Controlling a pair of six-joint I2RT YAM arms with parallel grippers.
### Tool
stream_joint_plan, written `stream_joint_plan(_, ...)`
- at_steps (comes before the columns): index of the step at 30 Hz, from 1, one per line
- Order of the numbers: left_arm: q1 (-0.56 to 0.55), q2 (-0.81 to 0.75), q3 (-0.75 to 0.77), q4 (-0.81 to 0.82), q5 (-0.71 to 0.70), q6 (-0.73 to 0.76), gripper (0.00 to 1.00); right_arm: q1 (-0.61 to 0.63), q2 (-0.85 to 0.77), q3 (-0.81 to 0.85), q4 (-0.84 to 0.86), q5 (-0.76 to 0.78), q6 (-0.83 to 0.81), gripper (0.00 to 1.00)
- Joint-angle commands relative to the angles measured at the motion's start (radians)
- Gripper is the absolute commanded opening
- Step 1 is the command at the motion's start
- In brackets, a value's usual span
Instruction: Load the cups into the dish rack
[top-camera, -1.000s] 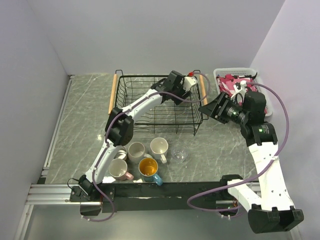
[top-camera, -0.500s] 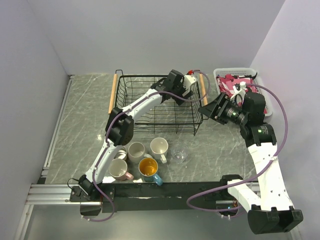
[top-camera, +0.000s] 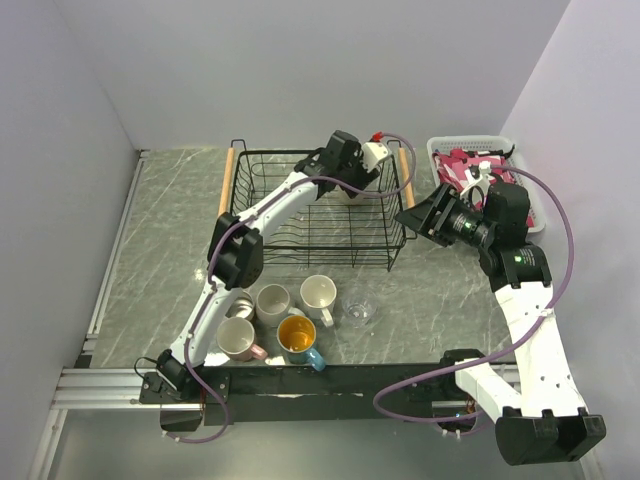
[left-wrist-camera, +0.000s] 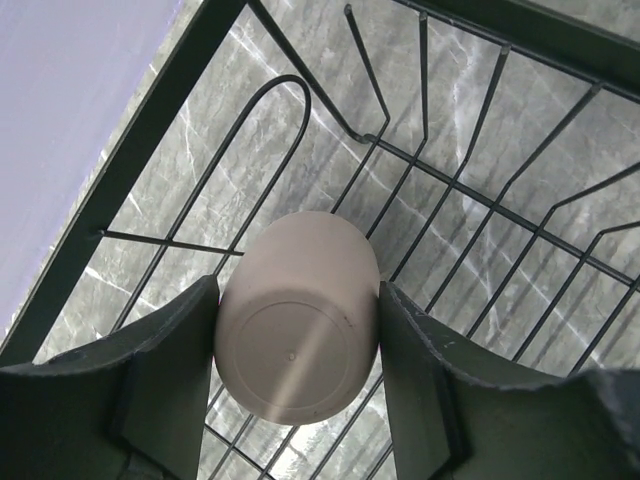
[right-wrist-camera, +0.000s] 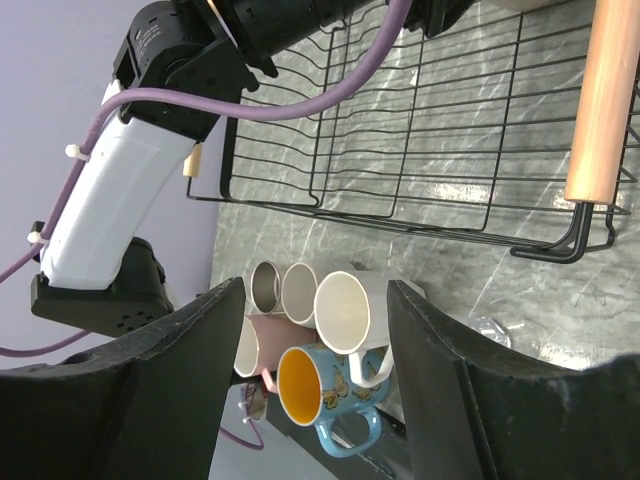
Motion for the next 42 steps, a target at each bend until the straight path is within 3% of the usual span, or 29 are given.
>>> stream_joint_plan(1, 0.006, -0.029, -0.008, -0.053, 0.057, 0.037, 0.29, -0.007, -0.008, 0.013, 0.035, -0.010, 0.006, 0.66)
stream_joint_plan(2, 0.007, -0.029, -0.008, -0.050, 0.060, 0.029, 0.61, -0.009, -0.007, 0.010, 0.038, -0.015, 0.008, 0.66)
stream_joint_plan(3, 0.007, -0.029, -0.005, -0.050, 0.060, 0.023, 0.74, -0.007, -0.008, 0.008, 0.041, -0.016, 0.009, 0.66)
stream_joint_plan(4, 0.007, -0.029, 0.000, -0.041, 0.055, 0.016, 0.95, -0.007, -0.007, 0.007, 0.045, -0.019, 0.009, 0.66)
stream_joint_plan(5, 0.007, -0.028, 0.006, -0.036, 0.052, 0.002, 0.99, -0.007, -0.007, 0.008, 0.045, -0.021, 0.009, 0.66)
stream_joint_plan(18, 0.032, -0.055, 0.140, 0.011, 0.100, -0.103, 0.96, -0.007, 0.009, -0.007, 0.062, -0.031, -0.001, 0.68)
stream_joint_plan(23, 0.069, -0.140, 0.109, 0.044, 0.150, -0.174, 0.96, -0.007, 0.021, -0.003, 0.039, -0.005, -0.023, 0.69)
stream_joint_plan(26, 0.131, -0.267, -0.051, 0.117, 0.187, -0.271, 0.96, -0.006, 0.059, 0.023, -0.013, 0.037, -0.082, 0.69)
stream_joint_plan(29, 0.229, -0.359, -0.083, 0.067, 0.239, -0.390, 0.96, 0.025, 0.122, 0.079, -0.085, 0.108, -0.144, 0.67)
stream_joint_plan(31, 0.292, -0.426, -0.104, -0.009, 0.280, -0.402, 0.96, 0.089, 0.168, 0.123, -0.125, 0.146, -0.165, 0.66)
stream_joint_plan(35, 0.371, -0.653, -0.421, 0.002, 0.293, -0.367, 0.96, 0.279, 0.287, 0.224, -0.249, 0.295, -0.266, 0.56)
stream_joint_plan(39, 0.458, -0.848, -0.604, -0.054, 0.330, -0.388, 0.96, 0.468, 0.435, 0.350, -0.399, 0.506, -0.325, 0.52)
stream_joint_plan(42, 0.518, -0.940, -0.730, -0.071, 0.370, -0.411, 0.96, 0.574, 0.493, 0.379, -0.432, 0.538, -0.331, 0.51)
